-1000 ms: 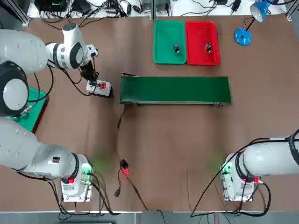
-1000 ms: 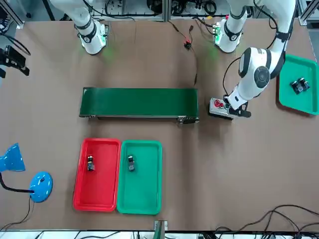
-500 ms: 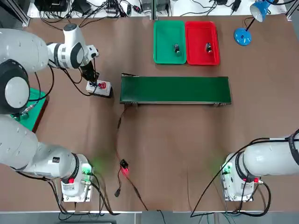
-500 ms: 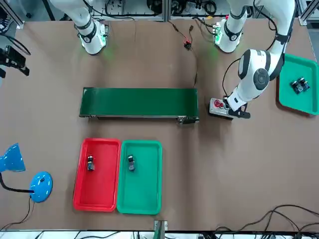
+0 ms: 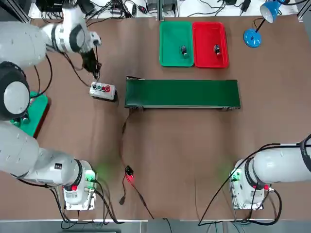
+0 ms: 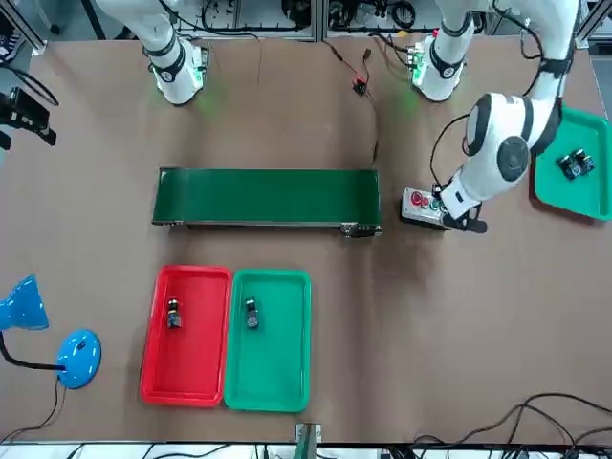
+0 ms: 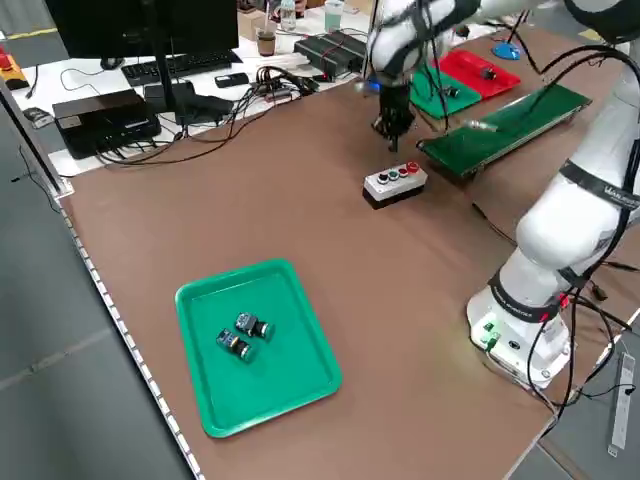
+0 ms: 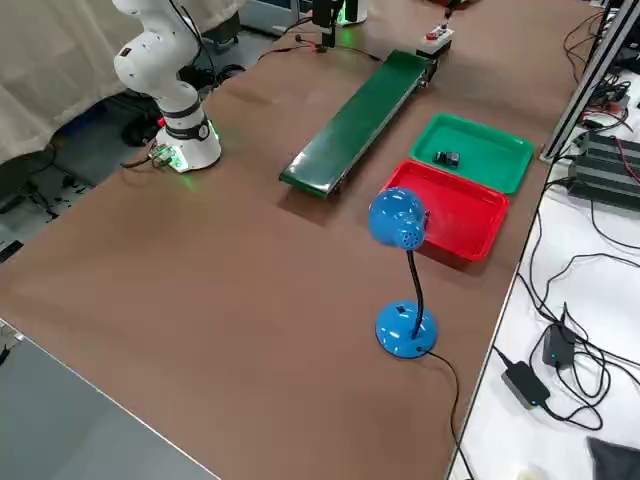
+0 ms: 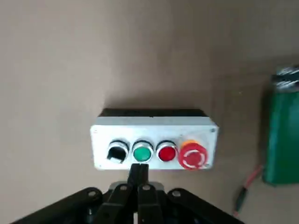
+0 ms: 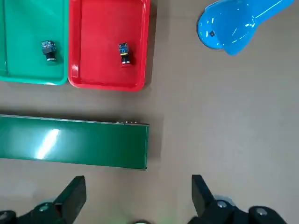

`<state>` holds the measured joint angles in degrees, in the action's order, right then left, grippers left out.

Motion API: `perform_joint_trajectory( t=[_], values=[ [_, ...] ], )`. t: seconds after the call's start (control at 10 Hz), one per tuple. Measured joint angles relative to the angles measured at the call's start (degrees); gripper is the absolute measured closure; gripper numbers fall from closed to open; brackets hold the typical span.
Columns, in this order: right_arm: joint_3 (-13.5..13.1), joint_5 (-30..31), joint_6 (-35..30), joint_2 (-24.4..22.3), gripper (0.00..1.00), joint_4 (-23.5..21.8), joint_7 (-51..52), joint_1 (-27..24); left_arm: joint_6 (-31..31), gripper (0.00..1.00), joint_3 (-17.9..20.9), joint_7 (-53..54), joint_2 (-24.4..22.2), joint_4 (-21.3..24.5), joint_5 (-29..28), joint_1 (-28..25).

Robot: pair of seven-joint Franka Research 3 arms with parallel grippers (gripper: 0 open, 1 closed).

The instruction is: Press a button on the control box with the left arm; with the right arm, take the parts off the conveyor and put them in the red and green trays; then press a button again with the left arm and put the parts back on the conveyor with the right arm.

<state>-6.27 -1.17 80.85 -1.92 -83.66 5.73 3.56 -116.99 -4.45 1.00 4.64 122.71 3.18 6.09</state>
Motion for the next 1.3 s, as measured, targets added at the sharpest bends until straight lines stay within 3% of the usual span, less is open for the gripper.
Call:
perform_joint_trajectory(
  t=[0.2, 0.5, 0.8, 0.9, 1.3],
  values=[
    [0.0, 0.0, 0.0, 0.0, 0.00, 0.0, 0.0, 0.2, 4.4, 0.89, 0.6, 0.0, -0.9, -10.8, 0.0, -0.2],
    [0.1, 0.0, 0.0, 0.3, 0.00, -0.2, 0.0, 1.7, 6.3, 0.44, 2.6, 0.0, 0.0, -23.1, 0.0, -0.4],
    [0.0, 0.0, 0.2, 1.6, 0.00, -0.3, 0.0, 1.7, 21.1, 0.01, 6.4, 3.9, -0.1, -33.3, 0.0, -0.3],
    [0.0, 0.0, 0.4, 2.0, 0.00, -0.3, 0.0, 1.7, 26.4, 0.00, 7.8, 4.9, -2.1, -34.8, 0.0, -0.3],
    [0.1, 0.0, 8.1, 7.6, 0.00, -1.3, -1.1, 3.2, 28.9, 0.00, 7.7, 4.9, -4.5, -34.0, 0.0, -1.7]
  ],
)
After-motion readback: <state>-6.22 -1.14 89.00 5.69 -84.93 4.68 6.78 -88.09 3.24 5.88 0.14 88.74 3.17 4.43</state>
